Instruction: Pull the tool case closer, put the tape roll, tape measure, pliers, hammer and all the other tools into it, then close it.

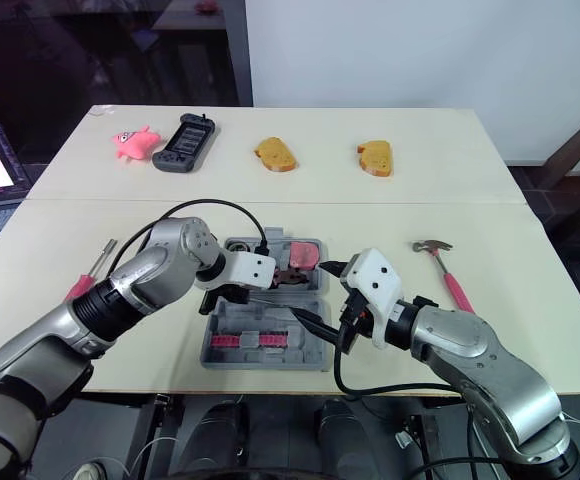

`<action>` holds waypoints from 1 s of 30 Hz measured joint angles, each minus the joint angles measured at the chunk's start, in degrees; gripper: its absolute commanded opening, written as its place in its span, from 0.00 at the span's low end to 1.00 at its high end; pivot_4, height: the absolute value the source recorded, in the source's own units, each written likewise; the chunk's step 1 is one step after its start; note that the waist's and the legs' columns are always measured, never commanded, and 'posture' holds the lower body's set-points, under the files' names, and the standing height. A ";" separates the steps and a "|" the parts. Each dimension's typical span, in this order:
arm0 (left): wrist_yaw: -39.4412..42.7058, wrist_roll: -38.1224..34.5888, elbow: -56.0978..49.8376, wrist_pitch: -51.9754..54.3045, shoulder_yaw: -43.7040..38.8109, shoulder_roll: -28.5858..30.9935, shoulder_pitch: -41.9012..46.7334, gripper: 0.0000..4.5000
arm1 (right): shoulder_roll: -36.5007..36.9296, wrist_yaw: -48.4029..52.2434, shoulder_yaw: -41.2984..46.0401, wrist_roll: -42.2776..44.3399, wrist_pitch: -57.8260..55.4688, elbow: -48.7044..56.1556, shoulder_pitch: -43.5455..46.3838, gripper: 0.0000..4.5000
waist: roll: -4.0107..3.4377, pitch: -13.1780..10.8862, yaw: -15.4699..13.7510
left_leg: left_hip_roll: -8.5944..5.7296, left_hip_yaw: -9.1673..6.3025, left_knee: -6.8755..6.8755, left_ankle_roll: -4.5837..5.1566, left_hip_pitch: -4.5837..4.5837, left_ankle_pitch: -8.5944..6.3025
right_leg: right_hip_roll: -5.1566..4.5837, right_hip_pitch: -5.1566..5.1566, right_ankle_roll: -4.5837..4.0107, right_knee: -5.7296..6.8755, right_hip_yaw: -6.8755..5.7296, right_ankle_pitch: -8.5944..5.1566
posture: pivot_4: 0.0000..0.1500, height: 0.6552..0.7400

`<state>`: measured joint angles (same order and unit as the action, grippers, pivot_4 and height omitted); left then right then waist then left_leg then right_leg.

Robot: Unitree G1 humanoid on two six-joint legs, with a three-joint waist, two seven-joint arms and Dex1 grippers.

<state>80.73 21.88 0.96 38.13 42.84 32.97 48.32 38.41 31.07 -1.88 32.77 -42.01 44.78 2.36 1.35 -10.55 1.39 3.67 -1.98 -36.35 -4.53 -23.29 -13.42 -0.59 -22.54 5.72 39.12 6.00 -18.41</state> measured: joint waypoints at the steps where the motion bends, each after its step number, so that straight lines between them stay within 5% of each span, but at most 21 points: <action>1: -0.08 0.00 0.27 -0.15 -0.26 -0.23 -0.03 0.00 | 0.00 -0.03 0.00 0.00 -0.01 0.00 0.00 1.00 | -0.01 0.00 -0.26 | 0.00 0.00 -0.01 0.00 0.00 0.00 | 0.00 0.00 0.00 0.00 0.00 0.00 | 1.00 1.00; 30: -0.79 -1.26 0.70 -6.46 -4.63 0.17 -3.25 0.00 | 0.00 -0.35 0.00 -0.06 -1.05 0.00 0.00 1.00 | -0.07 0.04 -0.46 | -0.01 -0.02 -0.09 0.03 -0.04 -0.02 | 0.01 0.02 0.01 -0.01 0.01 -0.01 | 1.00 1.00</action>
<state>79.94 20.62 1.66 31.68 38.21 33.14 45.07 38.40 30.73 -1.88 32.72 -43.06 44.78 2.36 1.28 -10.51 0.93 3.66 -2.00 -36.45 -4.51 -23.32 -13.44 -0.59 -22.53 5.73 39.12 6.01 -18.42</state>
